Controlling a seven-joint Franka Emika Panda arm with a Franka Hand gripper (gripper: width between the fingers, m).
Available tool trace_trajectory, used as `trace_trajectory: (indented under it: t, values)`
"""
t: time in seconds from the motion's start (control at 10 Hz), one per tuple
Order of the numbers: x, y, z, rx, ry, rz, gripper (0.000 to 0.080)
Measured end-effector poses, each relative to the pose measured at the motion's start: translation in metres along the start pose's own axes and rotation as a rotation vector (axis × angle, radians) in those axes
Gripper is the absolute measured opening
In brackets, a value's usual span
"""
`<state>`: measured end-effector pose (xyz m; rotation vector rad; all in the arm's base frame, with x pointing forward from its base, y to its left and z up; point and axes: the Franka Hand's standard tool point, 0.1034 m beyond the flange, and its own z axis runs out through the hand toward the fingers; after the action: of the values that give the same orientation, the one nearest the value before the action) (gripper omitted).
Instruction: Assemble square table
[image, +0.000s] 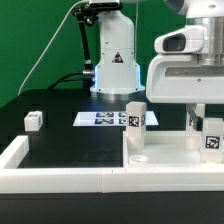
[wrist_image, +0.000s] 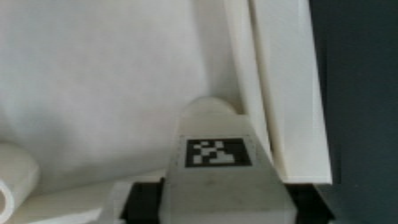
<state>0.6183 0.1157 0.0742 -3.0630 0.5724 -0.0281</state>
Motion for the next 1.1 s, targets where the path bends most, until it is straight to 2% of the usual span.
trace_trajectory:
  t: [0.4, 0.5, 0.6, 0.7, 0.8, 0.9, 1.1]
  values:
    - [0.002, 0.007, 0.0, -0.011, 0.0, 0.116, 0.0315]
    - [0.002, 0.006, 0.0, -0.01, 0.001, 0.114, 0.0542]
    - [0.0, 0.006, -0.007, -0.005, 0.003, 0.096, 0.0623]
    - [-0.004, 0.009, -0.017, 0.002, 0.002, 0.07, 0.0623]
    - [-0.015, 0.018, -0.034, 0.008, -0.008, 0.047, 0.0645]
    - [-0.022, 0.032, -0.044, 0.012, -0.012, 0.029, 0.0645]
    - [-0.023, 0.068, -0.056, 0.013, -0.008, -0.021, 0.0649]
